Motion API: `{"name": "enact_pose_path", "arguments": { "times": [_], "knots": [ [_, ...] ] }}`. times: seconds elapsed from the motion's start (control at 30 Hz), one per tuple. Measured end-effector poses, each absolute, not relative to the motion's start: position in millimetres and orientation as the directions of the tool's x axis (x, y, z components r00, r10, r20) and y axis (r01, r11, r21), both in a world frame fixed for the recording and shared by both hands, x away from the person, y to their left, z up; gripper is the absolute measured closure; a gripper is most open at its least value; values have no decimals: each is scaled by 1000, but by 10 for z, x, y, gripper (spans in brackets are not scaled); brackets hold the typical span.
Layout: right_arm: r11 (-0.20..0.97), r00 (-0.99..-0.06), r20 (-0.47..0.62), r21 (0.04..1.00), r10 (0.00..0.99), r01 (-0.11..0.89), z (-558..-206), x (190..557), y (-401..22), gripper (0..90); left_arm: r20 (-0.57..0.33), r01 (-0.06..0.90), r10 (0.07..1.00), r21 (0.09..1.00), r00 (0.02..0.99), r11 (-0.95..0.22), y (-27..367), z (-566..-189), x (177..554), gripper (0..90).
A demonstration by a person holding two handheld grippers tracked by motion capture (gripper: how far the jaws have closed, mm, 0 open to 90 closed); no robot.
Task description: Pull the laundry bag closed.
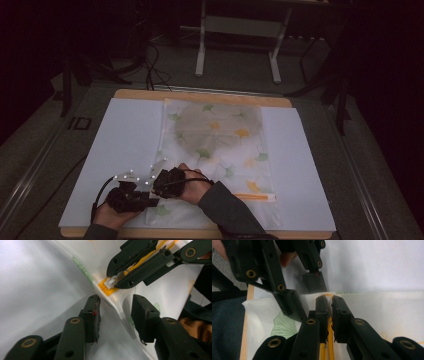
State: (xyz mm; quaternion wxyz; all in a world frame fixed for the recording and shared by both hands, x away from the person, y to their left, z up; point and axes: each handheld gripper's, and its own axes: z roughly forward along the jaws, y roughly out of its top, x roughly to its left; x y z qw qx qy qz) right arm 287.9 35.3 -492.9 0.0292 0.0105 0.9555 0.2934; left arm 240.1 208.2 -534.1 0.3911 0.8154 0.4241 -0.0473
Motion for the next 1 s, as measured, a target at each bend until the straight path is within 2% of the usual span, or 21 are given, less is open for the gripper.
{"name": "enact_pose_path", "arguments": {
  "times": [0.1,0.13,0.4,0.6,1.0],
  "knots": [
    [827,-998,-50,563,34,0,-4934,2879,344,843,-407,727,651,593,641,-345,2057,-5343,2412,653],
    [830,-999,-45,558,31,1,-4954,2884,326,843,-396,725,654,589,644,-358,2046,-5347,2415,720],
    [837,-999,-22,547,34,17,-5011,2905,281,842,-360,708,660,592,659,-384,2022,-5338,2399,830],
    [831,-999,-1,555,32,26,-5033,2932,258,837,-352,701,659,597,665,-389,2013,-5333,2388,866],
    [830,-999,33,556,26,40,-5062,2965,235,832,-341,695,659,600,670,-396,2012,-5330,2376,879]
  ]
}}
